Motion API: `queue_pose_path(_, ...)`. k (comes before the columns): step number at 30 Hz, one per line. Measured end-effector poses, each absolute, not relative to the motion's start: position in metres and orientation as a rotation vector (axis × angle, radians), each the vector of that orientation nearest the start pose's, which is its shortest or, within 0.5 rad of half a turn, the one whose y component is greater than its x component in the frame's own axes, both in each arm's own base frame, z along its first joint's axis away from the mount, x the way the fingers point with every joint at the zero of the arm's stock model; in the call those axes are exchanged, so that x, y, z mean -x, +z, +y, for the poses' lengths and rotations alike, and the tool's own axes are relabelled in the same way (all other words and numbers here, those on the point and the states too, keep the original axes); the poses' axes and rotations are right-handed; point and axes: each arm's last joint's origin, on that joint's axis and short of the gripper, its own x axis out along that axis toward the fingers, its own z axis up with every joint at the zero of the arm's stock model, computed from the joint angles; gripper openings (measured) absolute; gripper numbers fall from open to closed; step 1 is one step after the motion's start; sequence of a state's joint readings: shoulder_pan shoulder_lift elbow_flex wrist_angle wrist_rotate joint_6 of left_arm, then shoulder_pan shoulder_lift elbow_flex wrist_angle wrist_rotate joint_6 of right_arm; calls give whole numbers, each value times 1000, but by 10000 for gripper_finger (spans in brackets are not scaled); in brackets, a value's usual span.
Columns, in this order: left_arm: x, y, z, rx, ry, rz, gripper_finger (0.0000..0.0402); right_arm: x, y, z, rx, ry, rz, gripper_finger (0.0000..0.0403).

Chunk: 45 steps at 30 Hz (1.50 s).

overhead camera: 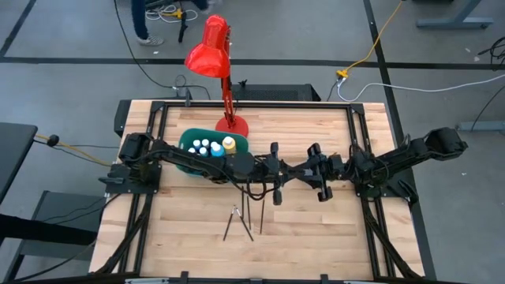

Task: Pick & Place Paint Supplies
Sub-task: Put the black gold paint brush into the blue cup

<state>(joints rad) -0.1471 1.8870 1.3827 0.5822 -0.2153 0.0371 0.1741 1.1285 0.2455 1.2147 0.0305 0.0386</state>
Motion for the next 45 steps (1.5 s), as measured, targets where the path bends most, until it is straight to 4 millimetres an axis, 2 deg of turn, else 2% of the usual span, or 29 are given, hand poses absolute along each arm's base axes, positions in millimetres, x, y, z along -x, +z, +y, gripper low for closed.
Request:
queue_pose_path(2,-438,293,-58,-27,70,-52,13,-197,218,34,-145,156,-259,148)
queue_pose_path(5,-438,290,-58,-26,62,-24,14,-196,214,33,-150,152,-180,141)
queue_pose_path(10,-437,287,-59,21,43,34,12,-193,218,33,-82,146,-200,118)
queue_pose_path(22,-437,282,-58,41,48,72,14,-193,211,32,-16,136,-107,13)
queue_pose_path(30,-437,282,-59,39,50,74,24,-193,210,32,-24,130,-97,11)
queue_pose_path(35,-437,281,-59,106,47,81,29,-193,210,32,-28,130,-92,11)
queue_pose_path(41,-436,280,-59,97,69,86,69,-193,210,32,-28,115,-91,12)
queue_pose_path(45,-437,281,-58,106,89,84,101,-188,215,29,14,42,-112,14)
